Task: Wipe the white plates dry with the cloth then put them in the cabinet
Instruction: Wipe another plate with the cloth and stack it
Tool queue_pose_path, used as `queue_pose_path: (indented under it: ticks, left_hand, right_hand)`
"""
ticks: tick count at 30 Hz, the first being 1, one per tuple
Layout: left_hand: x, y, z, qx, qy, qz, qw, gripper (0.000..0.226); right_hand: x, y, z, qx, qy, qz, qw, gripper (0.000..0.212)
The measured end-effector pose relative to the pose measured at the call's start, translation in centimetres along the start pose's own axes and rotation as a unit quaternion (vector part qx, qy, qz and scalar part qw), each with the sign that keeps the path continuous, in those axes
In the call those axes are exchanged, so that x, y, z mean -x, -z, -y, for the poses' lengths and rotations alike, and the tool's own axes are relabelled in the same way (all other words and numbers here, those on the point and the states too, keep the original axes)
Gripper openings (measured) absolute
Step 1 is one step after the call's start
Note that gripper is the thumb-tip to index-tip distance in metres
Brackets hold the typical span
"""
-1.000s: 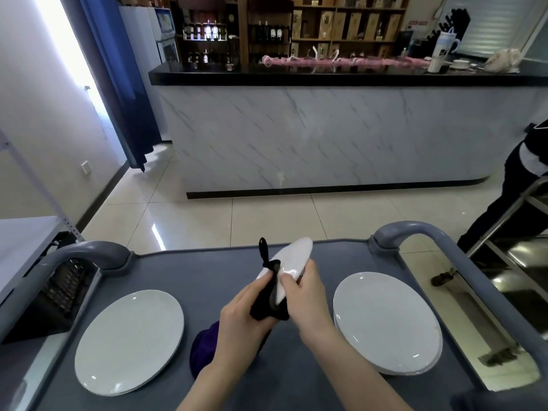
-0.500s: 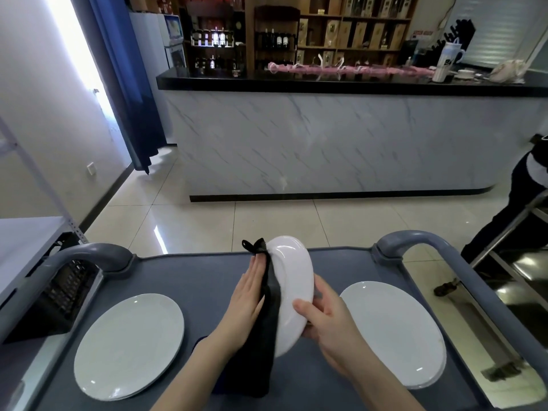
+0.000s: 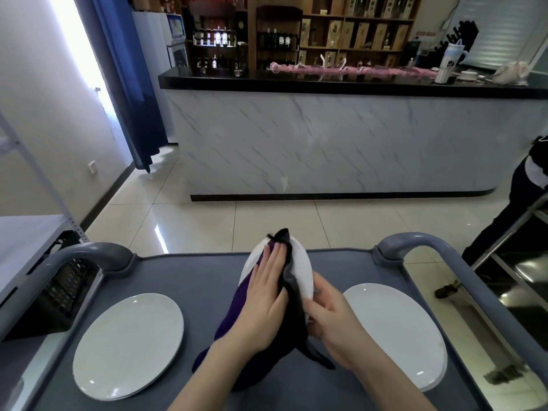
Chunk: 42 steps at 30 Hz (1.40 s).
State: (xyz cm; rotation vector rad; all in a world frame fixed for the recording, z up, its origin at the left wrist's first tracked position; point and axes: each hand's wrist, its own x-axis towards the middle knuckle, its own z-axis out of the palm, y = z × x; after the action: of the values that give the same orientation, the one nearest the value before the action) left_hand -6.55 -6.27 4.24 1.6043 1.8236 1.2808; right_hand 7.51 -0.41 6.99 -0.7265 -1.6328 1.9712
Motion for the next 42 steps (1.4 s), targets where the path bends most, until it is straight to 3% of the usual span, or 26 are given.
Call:
queue_pose_path:
  ticks: [4, 8, 13, 20, 26, 34, 42]
  left_hand:
    - [-0.6, 0.9, 2.0, 0.006, -0.008, 0.017, 1.000, 0.061]
    - [0.2, 0.7, 4.0, 0.040, 0.061, -0.007, 0.997, 0.055]
    - [3.7, -0.7, 5.2, 0.075, 0.116, 0.020, 0.990, 0.055]
    - [2.3, -2.6, 0.0, 0.093, 0.060, -0.005, 0.994, 0.067]
    - [-1.1, -0.5, -0.3, 0.016, -0.010, 0.019, 1.000, 0.066]
    - [0.3, -0.3, 4.7, 0.087, 0.101, 0.004, 0.991, 0.059]
    - [5.6, -4.3, 2.2, 0.109, 0.110, -0.005, 0.988, 0.069]
  right_hand:
    - [0.1, -0.1, 0.0, 0.025, 0.018, 0.013, 0.999, 0.049]
    - [0.3, 0.6, 0.0, -0.015, 0.022, 0.007, 1.000, 0.042]
    - [-0.1, 1.3, 0.5, -0.028, 0.038, -0.027, 0.999, 0.041]
    - [-0.9, 0.6, 0.8, -0.017, 0.025, -0.034, 0.999, 0.041]
    - [0.0, 0.2, 0.0, 0.001, 0.019, -0.010, 1.000, 0.039]
    - [0.9, 2.1, -0.1, -0.025, 0.027, -0.012, 0.999, 0.043]
    - [-0.6, 2.2, -0.7, -0.062, 0.042, -0.073, 0.994, 0.041]
